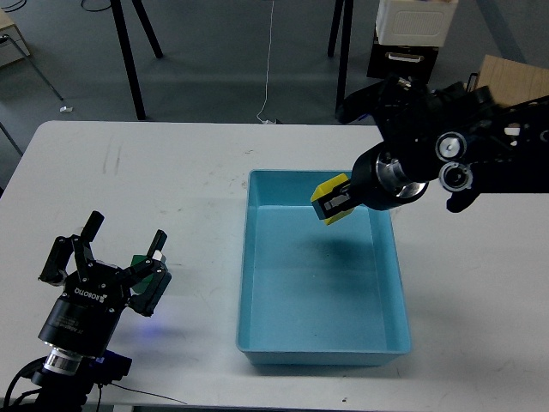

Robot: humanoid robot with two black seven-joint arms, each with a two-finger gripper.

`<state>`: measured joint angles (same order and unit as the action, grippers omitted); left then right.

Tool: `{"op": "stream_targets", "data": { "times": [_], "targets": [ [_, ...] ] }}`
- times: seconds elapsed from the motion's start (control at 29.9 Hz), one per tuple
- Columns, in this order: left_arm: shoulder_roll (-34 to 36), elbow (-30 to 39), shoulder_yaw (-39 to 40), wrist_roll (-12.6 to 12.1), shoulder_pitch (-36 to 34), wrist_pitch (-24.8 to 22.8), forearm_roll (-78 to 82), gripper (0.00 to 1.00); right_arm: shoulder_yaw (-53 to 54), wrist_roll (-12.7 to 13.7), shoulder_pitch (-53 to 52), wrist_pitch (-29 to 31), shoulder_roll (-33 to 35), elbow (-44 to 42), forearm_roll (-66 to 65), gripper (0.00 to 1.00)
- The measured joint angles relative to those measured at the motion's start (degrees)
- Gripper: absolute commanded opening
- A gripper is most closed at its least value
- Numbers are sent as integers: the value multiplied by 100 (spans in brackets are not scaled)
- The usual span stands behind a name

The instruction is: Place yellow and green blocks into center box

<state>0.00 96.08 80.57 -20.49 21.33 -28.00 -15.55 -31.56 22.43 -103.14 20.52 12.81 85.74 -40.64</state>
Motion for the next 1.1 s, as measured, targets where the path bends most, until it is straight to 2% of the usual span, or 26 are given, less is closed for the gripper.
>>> {"op": "stream_targets", "data": {
  "times": [0.1, 0.2, 0.3, 0.33, 0.37, 0.4, 0.43, 0.47, 0.6, 0.87, 1.1],
  "targets": [
    [0, -1, 9, 1, 1, 0, 0, 100, -208, 16, 244, -1, -677, -280, -7, 0],
    [0, -6, 18, 1, 2, 0, 0, 100, -315, 24, 450, -3, -1004, -472, -12, 1],
    [0, -10, 17, -1, 7, 0, 0, 100, -368, 26, 656, -14, -1106, -576, -9, 22],
    [0, -10, 12, -3, 9, 0, 0, 100, -373, 26, 701, -36, -1115, -591, -3, 31],
    [0, -10, 8, -5, 10, 0, 0, 100, -376, 26, 735, -88, -1118, -601, 4, 54],
    [0, -10, 7, -5, 10, 0, 0, 100, -377, 26, 757, -183, -1120, -606, 27, 100],
    [0, -10, 7, -5, 10, 0, 0, 100, -379, 26, 769, -305, -1126, -606, 79, 93],
    [0, -10, 7, -5, 9, 0, 0, 100, -385, 27, 777, -464, -1135, -606, 191, 100],
    [0, -10, 12, -5, 7, 0, 0, 100, -469, 60, 706, -774, -1207, -593, 850, 100],
    [0, -5, 17, -5, 6, 0, -2, 100, -492, 67, 364, -803, -1180, -616, 1118, 100],
    [0, -5, 10, -6, -12, 0, -2, 100, 177, 42, 72, -545, -74, -1286, 1382, 100]
  ]
}}
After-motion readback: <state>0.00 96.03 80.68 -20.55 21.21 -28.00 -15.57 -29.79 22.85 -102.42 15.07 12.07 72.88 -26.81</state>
